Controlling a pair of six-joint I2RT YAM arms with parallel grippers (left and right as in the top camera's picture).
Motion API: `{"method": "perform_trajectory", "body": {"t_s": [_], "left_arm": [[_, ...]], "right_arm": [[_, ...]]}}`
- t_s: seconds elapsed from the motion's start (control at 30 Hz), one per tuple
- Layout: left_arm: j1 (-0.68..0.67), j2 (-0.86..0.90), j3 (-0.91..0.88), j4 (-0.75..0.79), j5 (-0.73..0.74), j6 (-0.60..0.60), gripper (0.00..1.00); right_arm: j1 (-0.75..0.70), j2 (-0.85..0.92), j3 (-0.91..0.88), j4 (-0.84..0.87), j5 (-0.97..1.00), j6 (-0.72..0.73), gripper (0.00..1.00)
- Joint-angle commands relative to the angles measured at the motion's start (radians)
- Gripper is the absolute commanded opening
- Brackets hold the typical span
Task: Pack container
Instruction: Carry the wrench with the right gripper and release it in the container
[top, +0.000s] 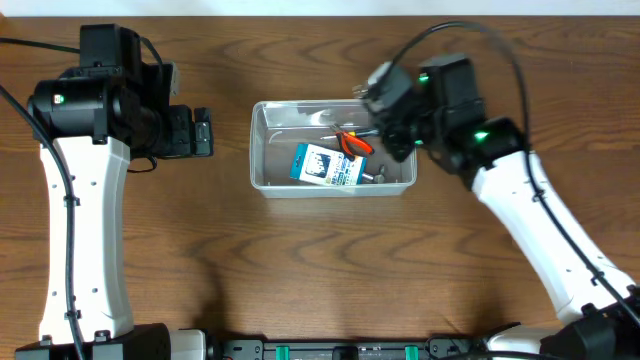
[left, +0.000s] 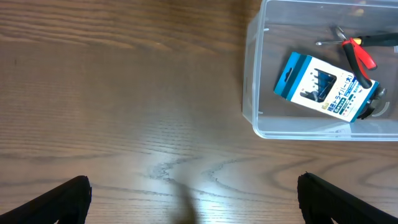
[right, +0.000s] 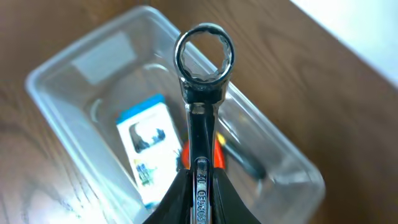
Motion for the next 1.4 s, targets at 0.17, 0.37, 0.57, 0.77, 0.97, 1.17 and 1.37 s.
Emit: {"method": "perform_trajectory", "body": {"t_s": [0.17, 0.37, 0.57, 0.77, 0.97, 1.17, 1.37], "left_arm": [[-0.002, -0.002, -0.003, -0.003, 0.003, 0.013, 0.98], [-0.002, -0.002, -0.003, -0.003, 0.003, 0.013, 0.98], [-0.002, -0.002, -0.003, -0.003, 0.003, 0.013, 0.98], [-0.002, -0.002, -0.003, -0.003, 0.003, 0.013, 0.98], [-0.002, -0.002, -0.003, -0.003, 0.003, 0.013, 0.98], [-0.002, -0.002, -0.003, -0.003, 0.003, 0.013, 0.98], [-0.002, -0.002, -0.003, -0.003, 0.003, 0.014, 0.98]], "right_arm": [[0.093, 0.113, 0.02, 0.019, 0.05, -0.212, 0.01], [0.093, 0.23, 0.122, -0.07, 0.068, -0.246, 0.01], [0.093, 0.337, 0.179, -0.124, 0.094, -0.309, 0.01], [0.093, 0.4, 0.179, -0.157, 0.094, -0.396, 0.01], [0.093, 0.467, 0.179, -0.189, 0.094, -0.411, 0.01], [0.093, 0.474, 0.179, -0.187, 0.094, -0.41, 0.08], [0.093, 0.444, 0.181, -0.188, 0.094, -0.357, 0.99]]}}
